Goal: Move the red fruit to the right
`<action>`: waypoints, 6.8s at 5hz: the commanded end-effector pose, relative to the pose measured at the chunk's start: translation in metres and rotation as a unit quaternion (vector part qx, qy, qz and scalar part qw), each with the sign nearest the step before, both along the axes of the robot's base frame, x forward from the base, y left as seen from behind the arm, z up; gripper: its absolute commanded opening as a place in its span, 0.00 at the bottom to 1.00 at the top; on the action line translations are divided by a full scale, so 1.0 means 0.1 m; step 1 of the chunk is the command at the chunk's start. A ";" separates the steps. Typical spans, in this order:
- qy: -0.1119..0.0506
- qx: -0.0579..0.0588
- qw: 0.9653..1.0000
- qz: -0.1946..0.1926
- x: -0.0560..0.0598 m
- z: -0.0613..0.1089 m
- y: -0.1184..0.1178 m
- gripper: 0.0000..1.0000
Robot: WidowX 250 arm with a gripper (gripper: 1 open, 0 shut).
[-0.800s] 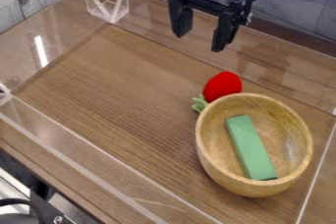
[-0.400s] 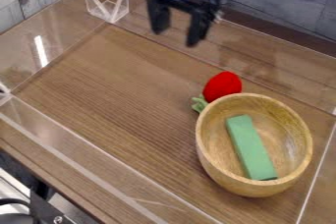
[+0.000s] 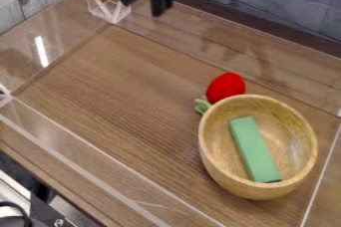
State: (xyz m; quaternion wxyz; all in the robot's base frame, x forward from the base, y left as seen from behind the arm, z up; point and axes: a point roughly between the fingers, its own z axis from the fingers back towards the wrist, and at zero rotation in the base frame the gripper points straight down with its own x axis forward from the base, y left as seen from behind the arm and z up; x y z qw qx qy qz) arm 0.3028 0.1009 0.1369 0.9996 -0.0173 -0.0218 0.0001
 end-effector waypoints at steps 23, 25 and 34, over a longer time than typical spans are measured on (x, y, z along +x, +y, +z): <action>-0.069 -0.007 0.996 0.048 0.05 -0.16 0.97 1.00; -0.067 -0.001 0.994 0.082 0.03 0.02 0.95 1.00; -0.056 0.008 0.998 0.009 -0.03 -0.08 0.79 1.00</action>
